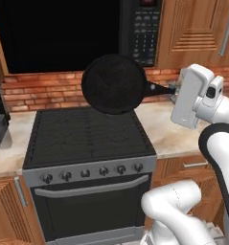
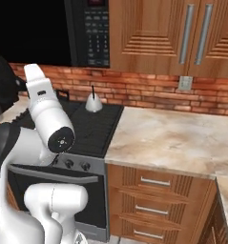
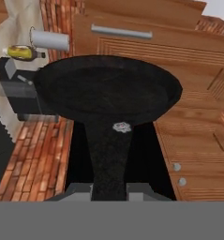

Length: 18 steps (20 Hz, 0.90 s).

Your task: Pick the pan from the cabinet and place it on the stove. Then turn on the stove burner for the pan.

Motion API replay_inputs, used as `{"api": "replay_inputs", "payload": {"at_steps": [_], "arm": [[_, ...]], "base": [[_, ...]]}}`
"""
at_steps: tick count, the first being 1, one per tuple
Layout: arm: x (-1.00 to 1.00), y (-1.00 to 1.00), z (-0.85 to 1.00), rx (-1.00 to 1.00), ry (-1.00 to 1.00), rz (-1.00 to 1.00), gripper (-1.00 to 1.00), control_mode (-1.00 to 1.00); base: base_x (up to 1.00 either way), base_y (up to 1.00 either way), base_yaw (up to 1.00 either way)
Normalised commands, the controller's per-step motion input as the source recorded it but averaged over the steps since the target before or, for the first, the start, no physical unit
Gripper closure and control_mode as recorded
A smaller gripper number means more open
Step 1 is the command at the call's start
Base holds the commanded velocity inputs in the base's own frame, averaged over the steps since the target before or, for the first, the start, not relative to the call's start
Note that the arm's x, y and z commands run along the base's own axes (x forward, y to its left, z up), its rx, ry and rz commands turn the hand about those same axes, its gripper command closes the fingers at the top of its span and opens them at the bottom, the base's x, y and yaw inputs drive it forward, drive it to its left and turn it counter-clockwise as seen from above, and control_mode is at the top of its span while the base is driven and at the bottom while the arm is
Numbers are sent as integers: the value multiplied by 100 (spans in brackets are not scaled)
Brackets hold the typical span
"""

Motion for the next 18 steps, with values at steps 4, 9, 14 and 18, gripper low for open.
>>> {"api": "replay_inputs", "payload": {"at_steps": [4,9,14,18], "arm": [[0,0,0,0,0,0,100,100],[0,0,0,0,0,0,100,100],[0,0,0,0,0,0,100,100],[0,0,0,0,0,0,100,100]], "base": [[45,-9,6],[39,-7,3],[34,-2,1],[35,0,0]]}}
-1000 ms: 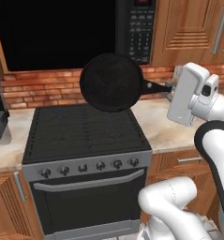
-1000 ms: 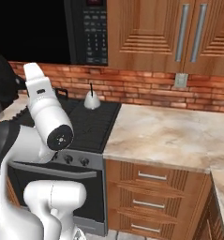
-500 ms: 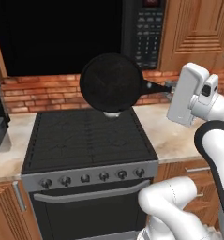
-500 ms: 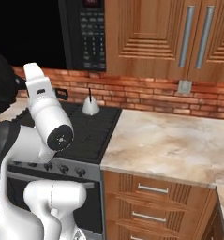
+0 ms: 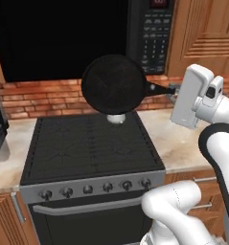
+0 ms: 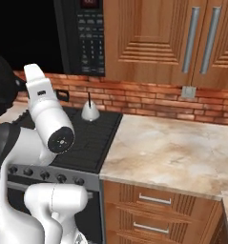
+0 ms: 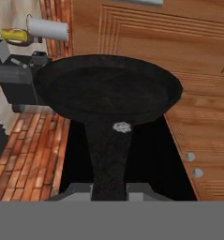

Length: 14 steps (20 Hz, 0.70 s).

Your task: Pick the pan from the cabinet and place it on the stove. Then turn on the stove burner for the pan.

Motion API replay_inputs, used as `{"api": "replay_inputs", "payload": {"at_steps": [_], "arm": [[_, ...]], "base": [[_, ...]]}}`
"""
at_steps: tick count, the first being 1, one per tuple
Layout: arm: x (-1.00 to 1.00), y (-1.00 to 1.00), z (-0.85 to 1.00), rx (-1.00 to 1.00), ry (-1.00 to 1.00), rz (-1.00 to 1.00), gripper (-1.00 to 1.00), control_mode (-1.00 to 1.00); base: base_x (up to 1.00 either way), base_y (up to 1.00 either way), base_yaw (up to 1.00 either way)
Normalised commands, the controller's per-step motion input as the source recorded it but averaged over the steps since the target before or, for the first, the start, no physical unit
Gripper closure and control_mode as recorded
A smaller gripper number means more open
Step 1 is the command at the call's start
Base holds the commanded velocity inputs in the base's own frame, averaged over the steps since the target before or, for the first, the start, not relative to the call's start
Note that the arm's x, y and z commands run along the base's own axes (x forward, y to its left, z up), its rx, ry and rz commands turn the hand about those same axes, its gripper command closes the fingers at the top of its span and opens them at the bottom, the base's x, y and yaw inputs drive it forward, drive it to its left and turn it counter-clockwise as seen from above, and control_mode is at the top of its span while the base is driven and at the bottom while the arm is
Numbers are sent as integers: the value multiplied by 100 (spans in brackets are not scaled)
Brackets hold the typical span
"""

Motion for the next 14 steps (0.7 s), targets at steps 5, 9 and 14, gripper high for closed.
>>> {"api": "replay_inputs", "payload": {"at_steps": [5,9,14], "arm": [[0,0,0,0,0,0,100,100],[0,0,0,0,0,0,100,100],[0,0,0,0,0,0,100,100]], "base": [[37,0,0],[37,0,0],[30,0,0]]}}
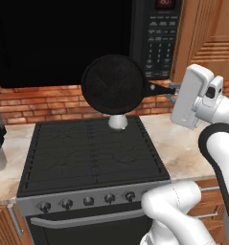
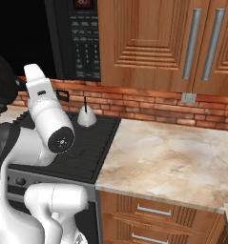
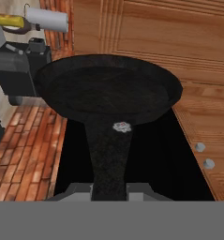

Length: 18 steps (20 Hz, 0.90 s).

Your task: Pick the pan from the cabinet and place it on the stove. Then turn on the stove burner for the pan.

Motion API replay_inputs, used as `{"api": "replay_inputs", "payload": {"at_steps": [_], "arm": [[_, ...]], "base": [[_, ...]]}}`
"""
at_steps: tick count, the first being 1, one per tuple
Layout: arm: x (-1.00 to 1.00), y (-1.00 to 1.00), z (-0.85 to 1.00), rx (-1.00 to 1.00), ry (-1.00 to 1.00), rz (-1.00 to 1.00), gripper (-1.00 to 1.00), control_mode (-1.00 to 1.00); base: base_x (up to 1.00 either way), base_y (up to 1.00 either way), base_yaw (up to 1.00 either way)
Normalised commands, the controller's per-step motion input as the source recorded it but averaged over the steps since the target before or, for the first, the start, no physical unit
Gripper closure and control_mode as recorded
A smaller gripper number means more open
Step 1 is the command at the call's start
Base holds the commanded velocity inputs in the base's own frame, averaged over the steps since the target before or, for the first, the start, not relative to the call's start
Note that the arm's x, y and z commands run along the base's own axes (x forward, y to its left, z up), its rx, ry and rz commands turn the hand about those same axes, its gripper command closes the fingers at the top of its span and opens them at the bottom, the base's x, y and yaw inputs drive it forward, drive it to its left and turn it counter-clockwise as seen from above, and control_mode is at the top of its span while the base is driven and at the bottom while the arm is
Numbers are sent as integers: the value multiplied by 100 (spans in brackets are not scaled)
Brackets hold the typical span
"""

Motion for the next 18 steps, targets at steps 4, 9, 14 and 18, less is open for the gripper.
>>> {"api": "replay_inputs", "payload": {"at_steps": [4,9,14,18], "arm": [[0,0,0,0,0,0,100,100],[0,0,0,0,0,0,100,100],[0,0,0,0,0,0,100,100],[0,0,0,0,0,0,100,100]], "base": [[31,0,0],[23,2,-2],[18,10,-7],[18,17,-11]]}}
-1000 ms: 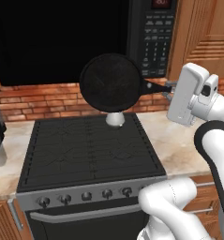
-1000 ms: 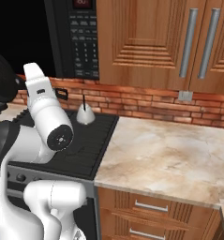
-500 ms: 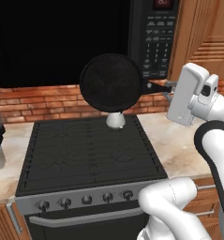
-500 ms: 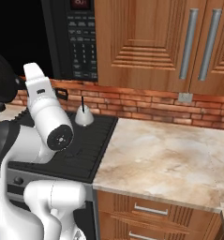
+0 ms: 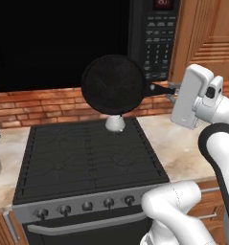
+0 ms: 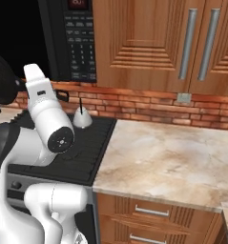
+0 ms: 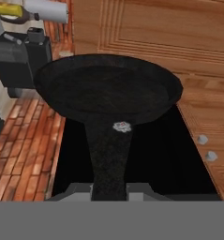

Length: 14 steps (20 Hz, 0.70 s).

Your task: Pick the pan from the cabinet and place it on the stove. Then turn on the stove burner for the pan.

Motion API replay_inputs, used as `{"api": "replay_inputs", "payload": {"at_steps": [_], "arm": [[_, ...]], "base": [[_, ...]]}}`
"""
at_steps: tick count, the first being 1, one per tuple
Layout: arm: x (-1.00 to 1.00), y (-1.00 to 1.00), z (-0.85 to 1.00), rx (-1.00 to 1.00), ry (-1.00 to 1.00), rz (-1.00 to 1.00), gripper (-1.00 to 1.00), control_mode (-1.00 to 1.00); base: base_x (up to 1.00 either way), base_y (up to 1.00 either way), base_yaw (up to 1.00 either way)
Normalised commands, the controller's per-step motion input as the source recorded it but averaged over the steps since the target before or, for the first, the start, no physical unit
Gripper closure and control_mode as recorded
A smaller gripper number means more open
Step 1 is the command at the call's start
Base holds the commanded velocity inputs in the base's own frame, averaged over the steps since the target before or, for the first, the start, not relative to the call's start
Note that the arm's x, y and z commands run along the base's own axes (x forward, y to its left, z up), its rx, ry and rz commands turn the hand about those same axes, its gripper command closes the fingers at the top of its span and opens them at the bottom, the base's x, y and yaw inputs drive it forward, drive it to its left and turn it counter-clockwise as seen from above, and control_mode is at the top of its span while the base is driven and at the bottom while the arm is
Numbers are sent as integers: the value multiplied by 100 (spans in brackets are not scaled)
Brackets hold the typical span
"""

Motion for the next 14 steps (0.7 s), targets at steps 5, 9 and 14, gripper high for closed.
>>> {"api": "replay_inputs", "payload": {"at_steps": [5,9,14], "arm": [[0,0,0,0,0,0,100,100],[0,0,0,0,0,0,100,100],[0,0,0,0,0,0,100,100]], "base": [[10,23,-11],[0,5,-3],[0,0,0]]}}
